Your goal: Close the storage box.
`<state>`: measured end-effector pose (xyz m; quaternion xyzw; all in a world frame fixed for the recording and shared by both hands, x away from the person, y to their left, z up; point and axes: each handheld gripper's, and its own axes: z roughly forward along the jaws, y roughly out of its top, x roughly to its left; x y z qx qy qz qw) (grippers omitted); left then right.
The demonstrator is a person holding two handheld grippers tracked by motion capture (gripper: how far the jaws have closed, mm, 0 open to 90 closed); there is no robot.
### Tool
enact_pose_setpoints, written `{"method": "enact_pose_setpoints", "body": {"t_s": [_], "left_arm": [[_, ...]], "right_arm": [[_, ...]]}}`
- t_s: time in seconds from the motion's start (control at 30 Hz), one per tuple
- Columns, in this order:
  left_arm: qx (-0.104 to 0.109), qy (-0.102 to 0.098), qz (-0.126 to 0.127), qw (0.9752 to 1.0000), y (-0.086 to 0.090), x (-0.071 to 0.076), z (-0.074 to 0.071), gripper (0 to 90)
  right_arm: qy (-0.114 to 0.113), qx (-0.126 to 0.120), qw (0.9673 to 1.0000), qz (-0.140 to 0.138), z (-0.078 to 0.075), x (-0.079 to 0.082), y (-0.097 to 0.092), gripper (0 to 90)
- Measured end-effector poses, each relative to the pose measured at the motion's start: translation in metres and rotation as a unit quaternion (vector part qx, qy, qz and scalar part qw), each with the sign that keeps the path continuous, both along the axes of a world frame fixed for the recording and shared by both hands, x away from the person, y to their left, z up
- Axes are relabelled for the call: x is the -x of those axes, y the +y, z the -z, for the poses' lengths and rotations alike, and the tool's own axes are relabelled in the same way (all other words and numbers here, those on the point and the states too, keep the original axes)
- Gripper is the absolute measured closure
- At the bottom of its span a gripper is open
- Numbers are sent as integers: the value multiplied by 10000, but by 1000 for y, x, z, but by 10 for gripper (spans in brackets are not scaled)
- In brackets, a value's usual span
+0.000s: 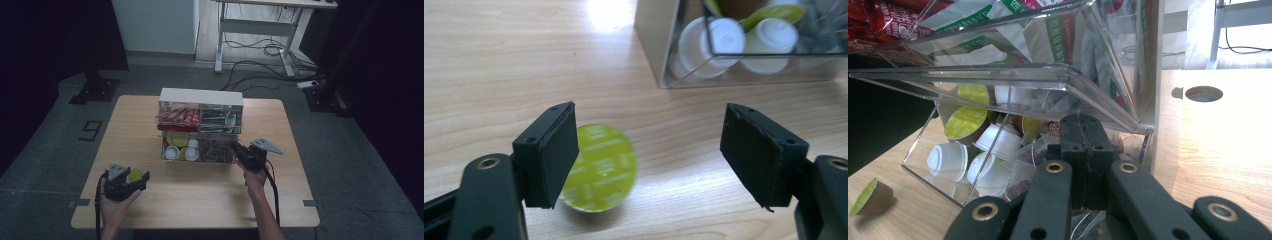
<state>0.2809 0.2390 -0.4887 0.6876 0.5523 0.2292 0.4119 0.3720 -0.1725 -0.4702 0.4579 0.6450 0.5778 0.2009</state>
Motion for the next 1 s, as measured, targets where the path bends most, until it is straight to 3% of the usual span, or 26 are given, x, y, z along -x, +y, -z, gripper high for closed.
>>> {"method": "enact_pose_setpoints", "body": {"t_s": [0.33,1.0], "left_arm": [[85,-33,225,9997,-7,5,-6,257],[-42,210,561,9982,-27,1,11,265]], "right_arm": [[-4,14,10000,-7,1,1,0,894],[111,116,9999,-14,7,5,0,895]]}}
